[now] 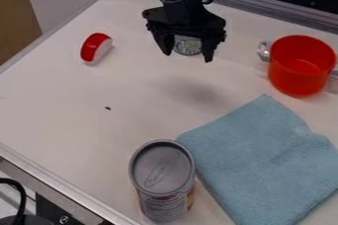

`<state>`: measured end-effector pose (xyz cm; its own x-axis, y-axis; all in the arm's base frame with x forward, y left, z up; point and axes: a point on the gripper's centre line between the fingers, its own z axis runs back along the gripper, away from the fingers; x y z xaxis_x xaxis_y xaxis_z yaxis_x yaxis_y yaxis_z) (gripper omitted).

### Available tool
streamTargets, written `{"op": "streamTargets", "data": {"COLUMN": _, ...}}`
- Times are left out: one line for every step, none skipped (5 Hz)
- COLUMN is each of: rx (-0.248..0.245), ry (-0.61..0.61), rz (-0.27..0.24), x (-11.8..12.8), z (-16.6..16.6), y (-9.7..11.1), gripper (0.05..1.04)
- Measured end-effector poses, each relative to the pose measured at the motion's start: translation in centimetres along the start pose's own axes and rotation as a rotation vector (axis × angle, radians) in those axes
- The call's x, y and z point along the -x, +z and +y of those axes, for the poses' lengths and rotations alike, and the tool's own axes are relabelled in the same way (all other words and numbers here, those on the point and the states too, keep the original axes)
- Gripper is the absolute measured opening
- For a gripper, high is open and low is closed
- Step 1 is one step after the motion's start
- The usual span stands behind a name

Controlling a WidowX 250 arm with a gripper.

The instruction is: Moved the can to the left side of the table

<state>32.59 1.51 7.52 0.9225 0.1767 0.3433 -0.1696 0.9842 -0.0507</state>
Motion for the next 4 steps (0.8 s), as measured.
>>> {"op": "streamTargets", "data": {"rx": 0.003, "ry": -0.013, "rz": 0.042, "x": 0.9, "z": 0.0, "y": -0.7, "gripper": 0.997}}
{"op": "streamTargets", "data": {"rx": 0.086, "ry": -0.176, "rz": 0.118, "x": 2.2, "z": -1.1, "y": -0.6, "gripper": 0.997}}
{"op": "streamTargets", "data": {"rx": 0.101, "ry": -0.349, "rz": 0.187, "x": 3.4, "z": -2.2, "y": -0.1, "gripper": 0.997}}
{"op": "streamTargets", "data": {"rx": 0.142, "ry": -0.593, "rz": 0.238, "x": 4.0, "z": -4.4, "y": 1.1, "gripper": 0.997}}
